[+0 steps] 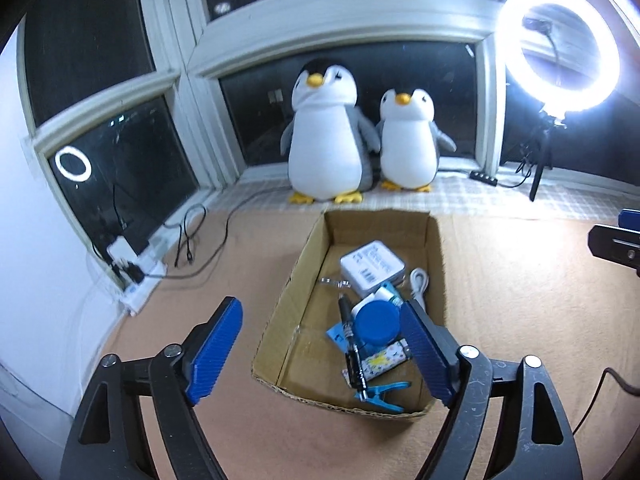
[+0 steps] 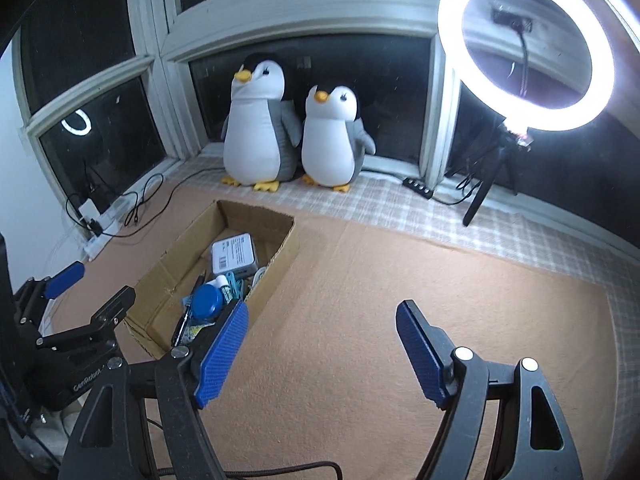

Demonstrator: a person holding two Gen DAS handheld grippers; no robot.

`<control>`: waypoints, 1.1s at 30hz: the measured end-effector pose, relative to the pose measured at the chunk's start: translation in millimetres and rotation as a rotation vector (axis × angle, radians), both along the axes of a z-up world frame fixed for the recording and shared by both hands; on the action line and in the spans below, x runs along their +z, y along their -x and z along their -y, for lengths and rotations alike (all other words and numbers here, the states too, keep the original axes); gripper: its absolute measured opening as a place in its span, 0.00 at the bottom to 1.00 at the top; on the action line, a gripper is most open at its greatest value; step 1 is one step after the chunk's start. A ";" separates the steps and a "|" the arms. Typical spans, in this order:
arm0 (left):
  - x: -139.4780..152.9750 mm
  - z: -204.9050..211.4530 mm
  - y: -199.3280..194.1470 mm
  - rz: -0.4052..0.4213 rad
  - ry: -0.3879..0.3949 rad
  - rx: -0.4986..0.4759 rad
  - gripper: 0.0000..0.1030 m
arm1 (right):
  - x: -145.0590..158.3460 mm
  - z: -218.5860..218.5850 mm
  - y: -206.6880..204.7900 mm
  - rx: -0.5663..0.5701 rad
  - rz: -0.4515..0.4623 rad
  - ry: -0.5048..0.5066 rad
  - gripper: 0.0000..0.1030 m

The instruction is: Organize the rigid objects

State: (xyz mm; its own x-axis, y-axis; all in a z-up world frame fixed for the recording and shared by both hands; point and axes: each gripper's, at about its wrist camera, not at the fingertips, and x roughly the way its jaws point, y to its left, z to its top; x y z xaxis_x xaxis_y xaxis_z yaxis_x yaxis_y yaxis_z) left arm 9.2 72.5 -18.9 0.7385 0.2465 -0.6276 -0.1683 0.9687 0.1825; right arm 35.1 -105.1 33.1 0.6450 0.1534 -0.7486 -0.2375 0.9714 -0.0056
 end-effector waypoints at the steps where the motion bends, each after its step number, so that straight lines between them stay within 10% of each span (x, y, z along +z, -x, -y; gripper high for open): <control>1: 5.0 3.2 2.3 0.010 -0.001 -0.007 0.83 | 3.1 0.1 2.5 -0.002 0.010 -0.003 0.71; 16: 62.3 17.6 24.2 0.133 0.019 -0.018 0.96 | 31.7 -12.3 23.8 -0.001 0.139 0.001 0.81; 33: 56.1 11.0 20.5 0.107 0.059 0.007 0.96 | 24.5 -5.2 21.1 -0.024 0.125 -0.018 0.83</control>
